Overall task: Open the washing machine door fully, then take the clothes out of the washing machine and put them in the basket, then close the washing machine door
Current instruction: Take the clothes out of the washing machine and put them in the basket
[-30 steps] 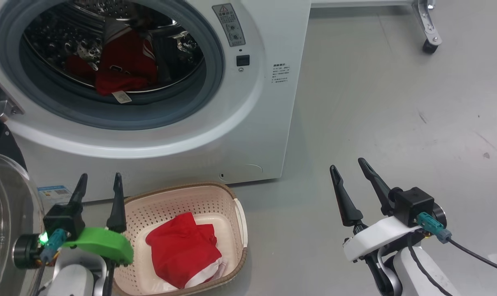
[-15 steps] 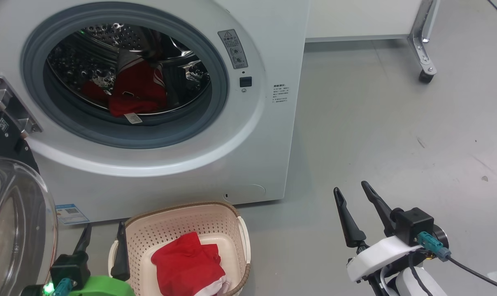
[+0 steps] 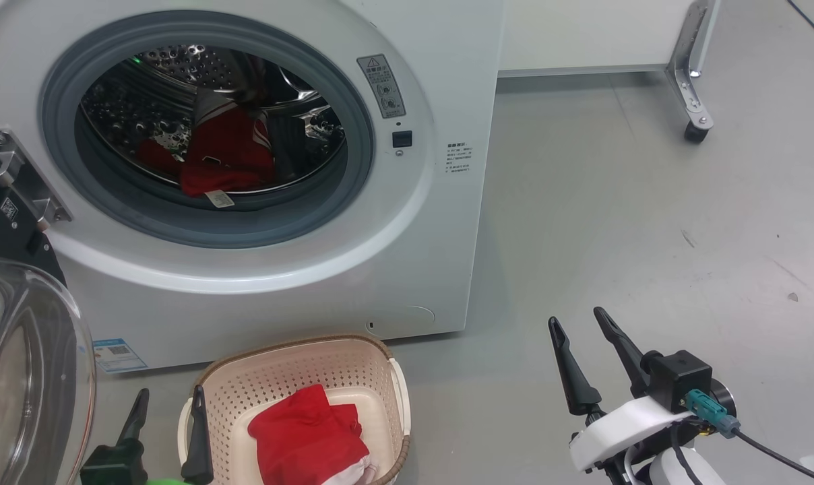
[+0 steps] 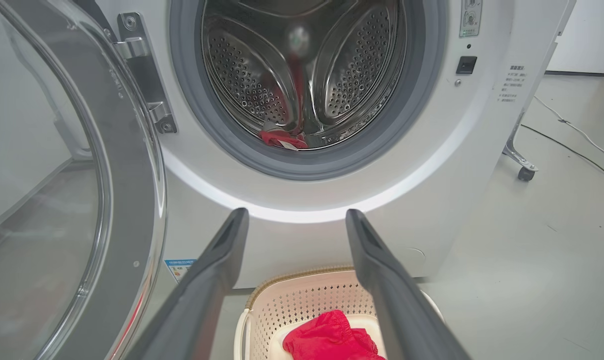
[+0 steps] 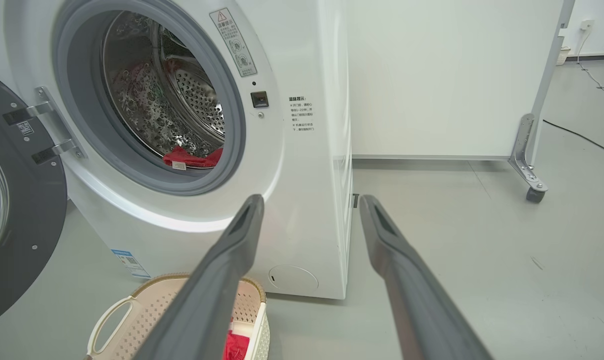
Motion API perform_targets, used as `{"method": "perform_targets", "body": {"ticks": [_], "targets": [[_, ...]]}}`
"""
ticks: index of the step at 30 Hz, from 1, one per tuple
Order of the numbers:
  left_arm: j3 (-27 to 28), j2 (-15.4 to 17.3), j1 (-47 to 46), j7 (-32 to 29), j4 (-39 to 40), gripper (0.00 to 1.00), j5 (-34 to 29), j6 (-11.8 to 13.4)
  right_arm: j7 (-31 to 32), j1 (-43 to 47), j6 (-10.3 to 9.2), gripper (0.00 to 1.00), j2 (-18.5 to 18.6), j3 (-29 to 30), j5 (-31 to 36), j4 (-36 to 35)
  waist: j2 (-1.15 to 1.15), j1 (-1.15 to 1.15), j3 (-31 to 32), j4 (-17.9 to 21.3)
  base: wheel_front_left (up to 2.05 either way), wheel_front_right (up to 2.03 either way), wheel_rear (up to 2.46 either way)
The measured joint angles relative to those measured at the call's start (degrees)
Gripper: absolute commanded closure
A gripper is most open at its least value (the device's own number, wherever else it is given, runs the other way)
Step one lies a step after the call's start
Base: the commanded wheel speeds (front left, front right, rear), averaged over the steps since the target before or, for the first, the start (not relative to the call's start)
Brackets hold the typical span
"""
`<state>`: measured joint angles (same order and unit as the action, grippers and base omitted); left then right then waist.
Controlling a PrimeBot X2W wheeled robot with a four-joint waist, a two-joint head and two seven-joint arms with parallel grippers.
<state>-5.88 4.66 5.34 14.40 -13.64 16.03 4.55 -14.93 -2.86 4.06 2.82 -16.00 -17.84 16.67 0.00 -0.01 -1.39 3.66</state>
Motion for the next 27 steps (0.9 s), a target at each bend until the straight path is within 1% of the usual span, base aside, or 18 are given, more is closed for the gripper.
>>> {"method": "perform_targets", "body": {"ticks": [20,27], "targets": [[-0.33,-0.01,3.17,-1.94,5.66,0.0,-0.63,0.77,0.0,0.0,0.0,0.0,-0.01,0.01,0.01,-0.6,0.0,0.0,-0.17,-0.01,0.0,0.0,0.0],[-0.93,0.05,3.28,-2.77,8.35,0.0,-1.13,0.78,0.0,-0.01,0.0,0.0,-0.01,0.16,0.35,-1.46,0.0,0.0,-1.18,-0.18,0.0,0.0,0.0]]}}
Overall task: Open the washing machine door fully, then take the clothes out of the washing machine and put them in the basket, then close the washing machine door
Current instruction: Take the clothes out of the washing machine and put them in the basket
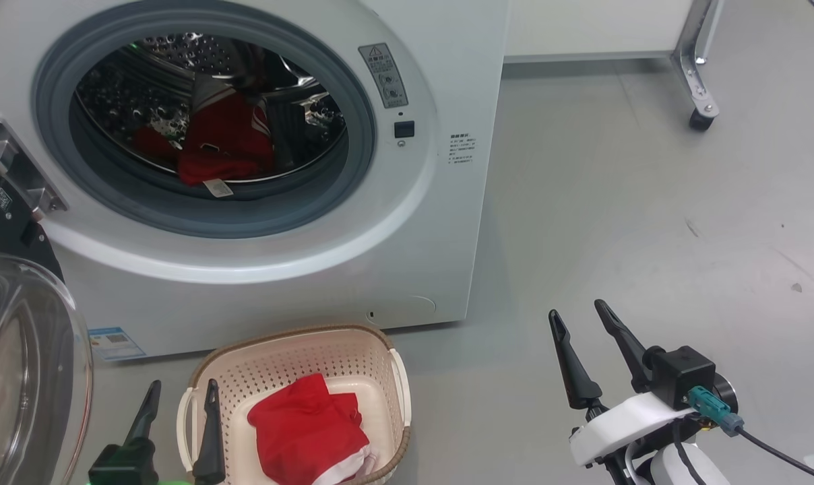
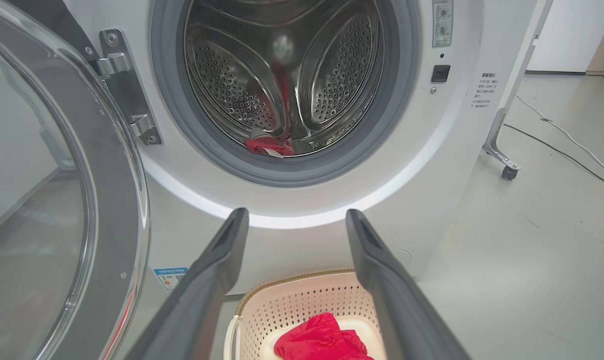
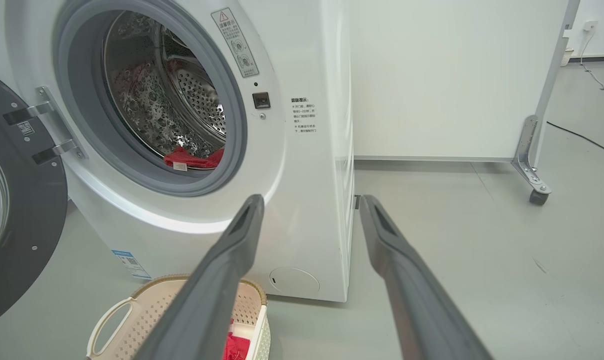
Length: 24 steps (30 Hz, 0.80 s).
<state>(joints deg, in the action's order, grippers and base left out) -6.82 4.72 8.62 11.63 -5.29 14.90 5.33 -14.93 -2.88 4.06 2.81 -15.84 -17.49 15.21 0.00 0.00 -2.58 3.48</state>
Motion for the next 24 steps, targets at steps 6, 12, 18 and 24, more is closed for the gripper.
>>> {"method": "perform_targets", "body": {"ticks": [6,12,18,24], "targets": [[-1.76,0.36,-2.2,-1.16,1.72,0.0,-0.56,-0.53,0.0,-0.21,0.0,0.0,0.0,0.09,0.56,-1.1,0.0,0.0,-2.83,-0.38,0.0,0.0,0.0],[-2.77,1.0,-7.56,-2.12,2.12,0.0,-1.86,-1.54,0.0,-1.71,0.0,0.0,0.0,0.09,2.32,-1.71,0.0,0.0,-6.37,-0.61,0.0,0.0,0.0],[-3.0,1.22,-13.8,-3.58,1.55,0.0,-2.15,-1.9,0.0,-4.66,0.0,0.0,0.01,0.07,3.85,-2.88,0.0,0.01,-10.69,-0.52,0.0,0.0,0.0],[-2.81,1.77,-21.0,-5.04,-0.02,0.0,-2.41,-2.63,0.0,-7.84,0.09,0.0,0.03,-0.15,4.55,-3.74,0.0,0.01,-15.36,0.03,0.0,0.0,0.0]]}}
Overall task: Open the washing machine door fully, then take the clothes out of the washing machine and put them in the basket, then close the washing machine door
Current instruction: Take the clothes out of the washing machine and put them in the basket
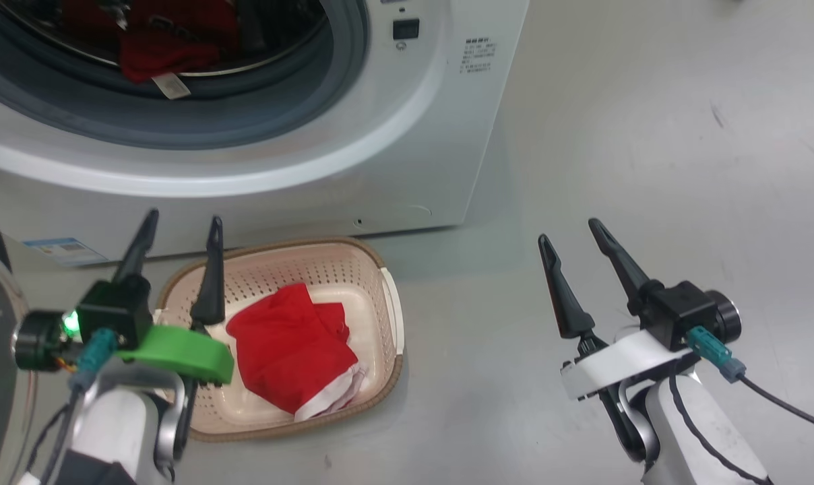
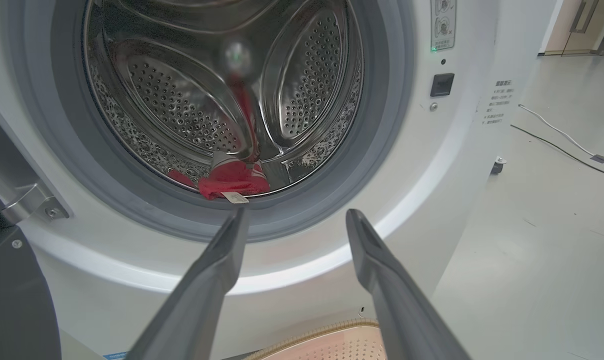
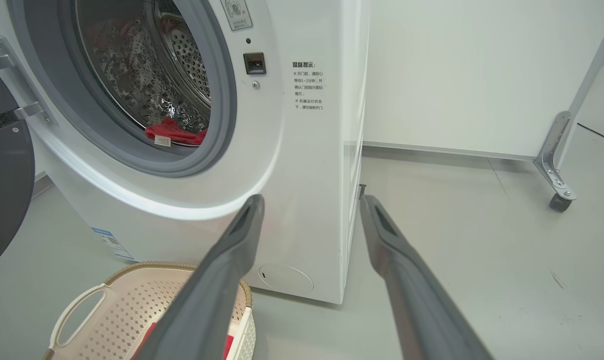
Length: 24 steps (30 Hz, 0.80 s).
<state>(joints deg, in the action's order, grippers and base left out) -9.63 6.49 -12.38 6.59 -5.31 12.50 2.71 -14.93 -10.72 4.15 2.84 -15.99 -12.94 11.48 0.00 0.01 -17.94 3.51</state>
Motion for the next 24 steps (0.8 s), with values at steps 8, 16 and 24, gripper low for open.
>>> {"method": "perform_targets", "body": {"ticks": [8,16,24], "targets": [[1.82,1.31,-11.37,-2.26,-2.35,0.0,0.03,-0.59,0.0,-4.45,0.27,0.0,0.03,-0.53,0.57,-1.43,0.0,0.0,-6.43,1.45,0.0,0.0,0.0],[4.31,3.35,-22.85,-7.68,-7.32,0.0,2.57,-2.52,0.0,-7.31,0.26,0.0,0.09,-1.55,0.29,-2.05,0.0,0.01,-12.91,3.0,0.0,0.0,0.0],[5.68,8.9,-33.01,-14.26,-12.69,0.0,2.13,-3.59,0.0,-10.15,-0.2,0.0,0.12,-3.64,-2.25,-3.05,0.0,0.0,-18.26,5.32,0.0,0.0,0.0]]}}
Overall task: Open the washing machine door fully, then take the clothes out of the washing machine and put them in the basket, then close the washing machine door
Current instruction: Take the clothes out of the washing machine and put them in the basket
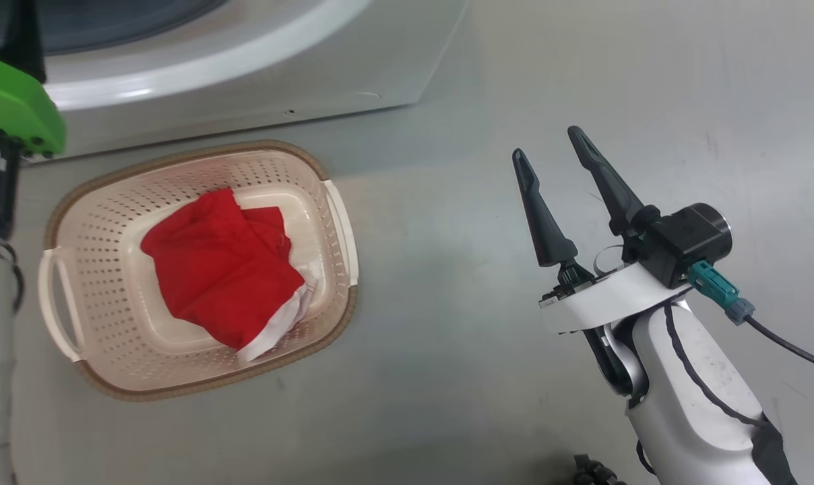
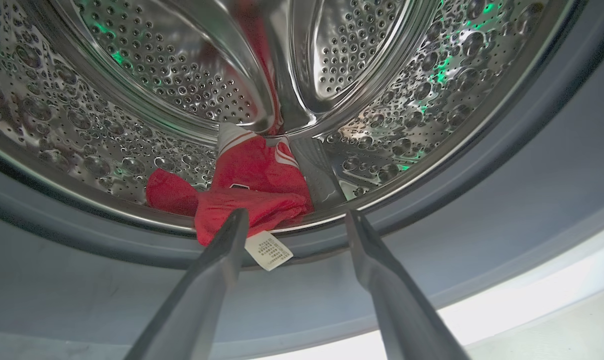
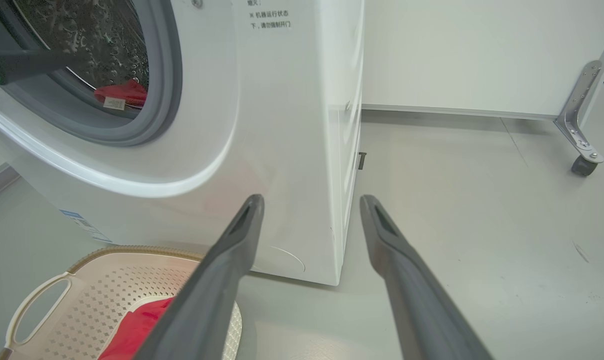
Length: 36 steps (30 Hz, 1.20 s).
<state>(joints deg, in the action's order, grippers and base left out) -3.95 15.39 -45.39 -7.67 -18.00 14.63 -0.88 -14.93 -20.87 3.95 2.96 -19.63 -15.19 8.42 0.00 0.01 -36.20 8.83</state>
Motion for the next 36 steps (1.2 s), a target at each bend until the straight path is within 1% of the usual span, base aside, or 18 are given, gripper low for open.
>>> {"method": "perform_targets", "body": {"ticks": [5,6,10,12,15,17,19,21,23,28,30,36], "targets": [[0.08,3.43,-4.98,-4.03,-3.83,0.0,-1.04,-1.0,-0.01,-1.67,-0.07,0.0,0.05,-1.72,-2.2,-0.55,0.0,0.0,-2.36,2.16,0.0,0.0,0.0],[0.08,3.43,-4.98,-4.03,-3.83,0.0,-1.04,-1.0,-0.01,-1.67,-0.07,0.0,0.05,-1.72,-2.2,-0.55,0.0,0.0,-2.36,2.16,0.0,0.0,0.0],[-0.33,5.92,-8.62,-6.77,-6.25,0.0,-2.81,-2.05,0.0,-2.65,-0.16,0.0,0.07,-2.99,-3.42,-0.77,0.0,0.0,-3.89,4.06,0.0,0.0,0.0],[-0.86,7.0,-10.3,-8.12,-7.54,0.0,-3.7,-2.42,0.0,-2.87,-0.58,0.0,0.07,-3.34,-3.68,-0.92,0.0,0.0,-4.57,4.98,0.0,0.0,0.0],[-1.41,8.45,-12.61,-9.7,-9.2,0.0,-4.55,-2.54,0.0,-3.46,-0.63,0.0,0.1,-4.22,-5.05,-1.16,0.0,0.0,-5.54,6.28,0.0,0.0,0.0],[-1.65,9.39,-14.01,-10.54,-10.05,0.0,-5.38,-2.96,0.0,-3.63,-1.12,0.0,0.07,-4.82,-5.73,-1.31,0.0,0.0,-6.14,7.1,0.0,0.0,0.0],[-1.58,9.75,-15.71,-11.47,-11.18,0.0,-5.58,-2.96,-0.01,-3.63,-1.18,0.0,0.07,-5.04,-5.99,-1.48,0.0,0.0,-6.75,7.84,0.0,0.0,0.0],[-1.58,10.07,-17.22,-11.93,-11.77,0.0,-5.7,-2.97,0.0,-3.71,-1.67,0.0,0.07,-5.43,-6.39,-1.59,0.0,0.0,-7.38,8.48,0.0,0.0,0.0],[-1.49,10.85,-18.6,-12.02,-12.39,0.0,-5.97,-2.97,-0.01,-3.88,-1.75,0.0,0.07,-5.79,-6.5,-1.66,0.0,0.0,-7.94,9.08,0.0,0.0,0.0],[-1.49,14.35,-22.33,-11.39,-12.87,0.0,-7.97,-3.07,0.0,-4.81,-2.32,0.0,0.03,-6.57,-7.09,-2.21,0.0,0.0,-9.17,10.45,0.0,0.0,0.0],[-1.48,15.57,-23.23,-11.54,-13.63,0.0,-8.73,-3.46,0.0,-5.04,-2.35,0.0,0.02,-6.71,-7.56,-2.9,0.0,0.0,-9.61,10.96,0.0,0.0,0.0],[-1.24,15.5,-24.02,-14.29,-18.02,0.0,-8.27,-3.52,-0.01,-5.73,-2.7,0.0,-0.04,-6.68,-7.56,-3.13,0.0,-0.01,-10.71,11.92,0.0,0.0,0.0]]}}
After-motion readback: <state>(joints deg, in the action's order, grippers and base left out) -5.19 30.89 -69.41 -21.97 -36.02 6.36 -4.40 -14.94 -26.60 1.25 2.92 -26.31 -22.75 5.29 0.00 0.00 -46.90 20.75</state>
